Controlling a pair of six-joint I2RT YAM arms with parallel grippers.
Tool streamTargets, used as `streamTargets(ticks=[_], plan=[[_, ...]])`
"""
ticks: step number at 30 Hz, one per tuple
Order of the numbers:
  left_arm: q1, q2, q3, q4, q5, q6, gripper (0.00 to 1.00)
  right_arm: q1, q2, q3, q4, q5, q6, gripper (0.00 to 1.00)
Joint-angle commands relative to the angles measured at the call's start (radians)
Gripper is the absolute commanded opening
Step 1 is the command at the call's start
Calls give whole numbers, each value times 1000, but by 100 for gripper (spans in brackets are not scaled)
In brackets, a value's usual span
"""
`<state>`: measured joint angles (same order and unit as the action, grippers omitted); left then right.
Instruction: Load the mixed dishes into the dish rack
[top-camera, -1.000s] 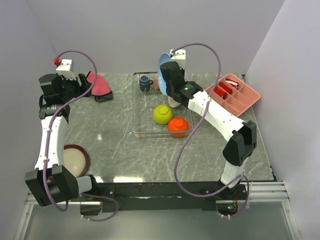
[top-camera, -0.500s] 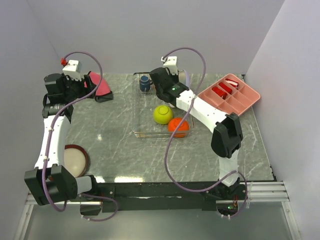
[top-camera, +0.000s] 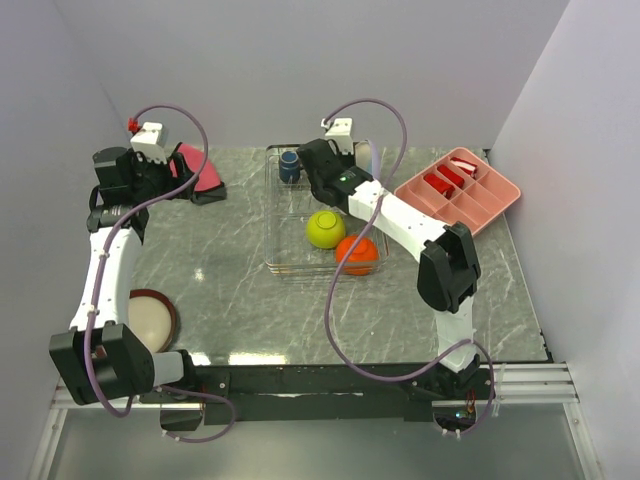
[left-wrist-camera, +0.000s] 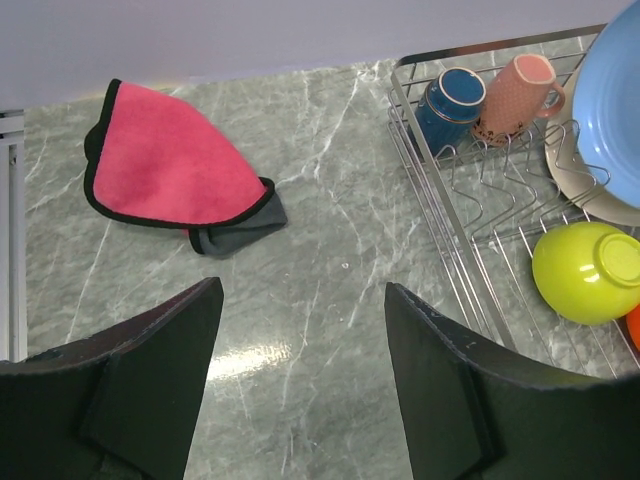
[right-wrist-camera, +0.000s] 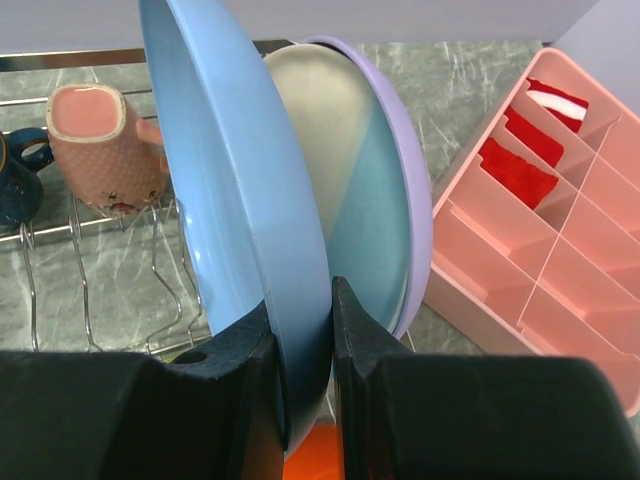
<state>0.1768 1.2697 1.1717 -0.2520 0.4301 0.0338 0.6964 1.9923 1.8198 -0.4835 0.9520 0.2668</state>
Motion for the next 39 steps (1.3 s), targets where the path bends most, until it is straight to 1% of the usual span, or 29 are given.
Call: streamTargets(ticks=[1, 10, 11, 12, 14, 15, 16, 18, 19, 21, 25, 28, 31, 32, 33, 34, 35, 36, 37, 38, 39], plan=[[-7, -15, 11, 16, 21, 11, 72, -11, 33, 26, -42, 16, 40, 0], [-8, -49, -4, -23, 12, 3, 71, -1, 102, 81, -110, 8, 60, 0], [-7, -50, -9, -24, 15, -5, 71, -3, 94, 69, -99, 5, 55, 5], [-7, -52, -10, -23, 16, -6, 70, -2, 91, 67, -98, -4, 55, 16], [-7, -52, -14, -24, 21, -11, 71, -1, 80, 61, -92, -9, 45, 25], [-7, -53, -14, -23, 21, -11, 71, 0, 73, 58, -84, -7, 43, 37], [-7, -52, -14, -20, 22, -11, 70, -1, 68, 50, -75, -9, 31, 42], [-7, -50, -14, -10, 25, -14, 70, -1, 51, 46, -58, -9, 19, 46], [-8, -49, -15, -7, 27, -15, 71, -1, 45, 41, -50, -4, 6, 46], [-11, -47, -12, -3, 32, -20, 71, 3, 22, 42, -40, -2, -3, 49], [-20, -41, -17, 10, 32, -23, 72, 8, -6, 91, -76, -12, -1, 54], [-22, -36, -20, -3, 1, -11, 74, 15, -49, 104, -72, -38, -14, 57], [-20, -32, -24, -39, -48, 41, 78, 26, -90, 133, -96, -76, 2, 62], [-20, -32, -36, -58, -103, 84, 80, 29, -117, 134, -95, -82, 3, 66], [-20, -29, -40, -72, -132, 103, 86, 32, -133, 134, -95, -116, 8, 68], [-20, -23, -41, -90, -152, 132, 89, 34, -150, 128, -96, -139, 8, 69], [-20, -23, -52, -114, -169, 209, 89, 35, -183, 121, -98, -163, 8, 75], [-19, -20, -55, -163, -204, 245, 90, 35, -200, 109, -93, -195, 8, 78], [-7, -18, -63, -194, -217, 283, 90, 35, -219, 73, -87, -273, -6, 82], [0, -15, -69, -232, -226, 366, 90, 35, -254, 55, -87, -306, -9, 90], [7, -16, -72, -310, -243, 402, 90, 34, -271, 36, -84, -344, -14, 94]])
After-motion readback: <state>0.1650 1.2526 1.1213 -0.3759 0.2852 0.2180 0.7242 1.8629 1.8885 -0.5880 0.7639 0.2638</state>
